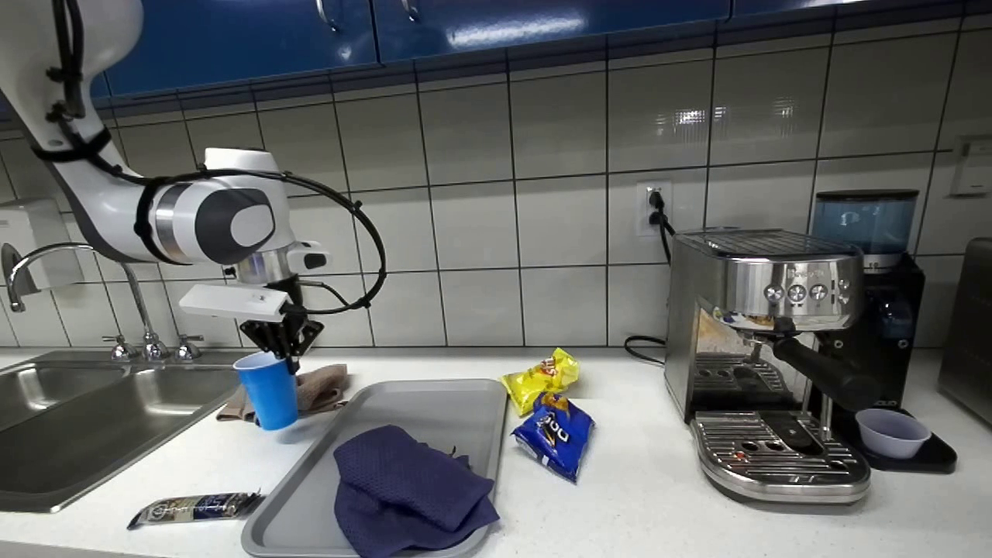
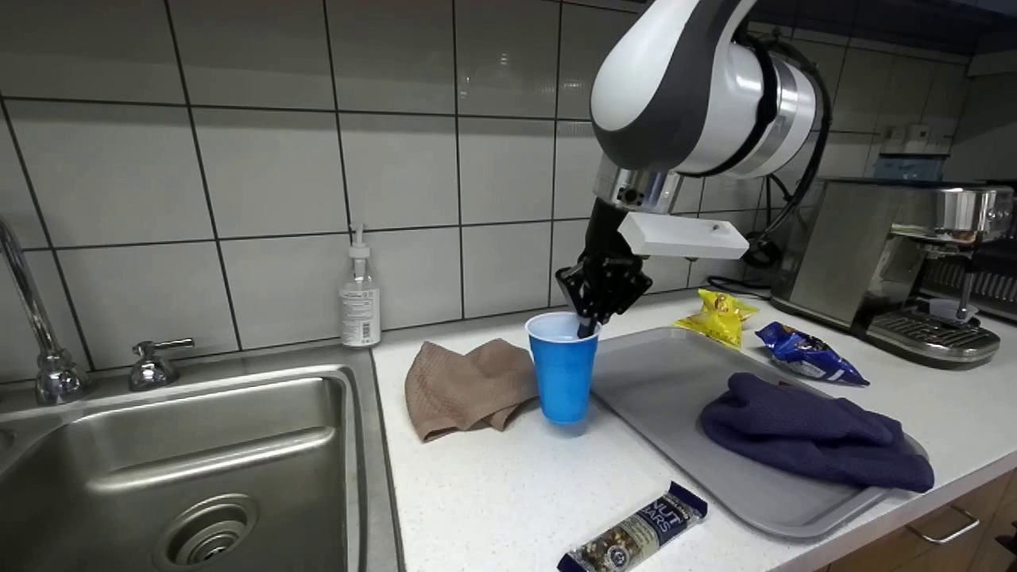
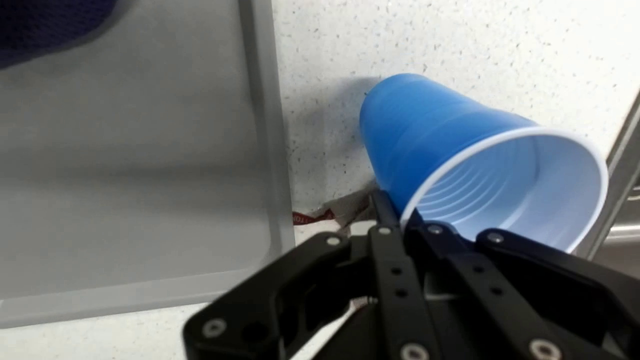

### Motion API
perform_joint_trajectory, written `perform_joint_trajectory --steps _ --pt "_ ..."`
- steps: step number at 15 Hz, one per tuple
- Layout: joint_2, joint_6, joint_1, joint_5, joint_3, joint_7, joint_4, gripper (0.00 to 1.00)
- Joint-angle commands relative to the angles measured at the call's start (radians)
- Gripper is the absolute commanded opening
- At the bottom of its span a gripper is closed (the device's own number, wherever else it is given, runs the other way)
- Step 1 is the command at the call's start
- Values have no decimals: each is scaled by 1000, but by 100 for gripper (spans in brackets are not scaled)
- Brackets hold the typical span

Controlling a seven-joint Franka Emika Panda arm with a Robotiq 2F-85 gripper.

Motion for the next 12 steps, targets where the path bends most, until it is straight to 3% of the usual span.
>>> perform_joint_trajectory --steps 1,12 --pt "-12 0 -23 10 -16 33 26 1" --pt "41 2 -52 -50 -152 173 93 1"
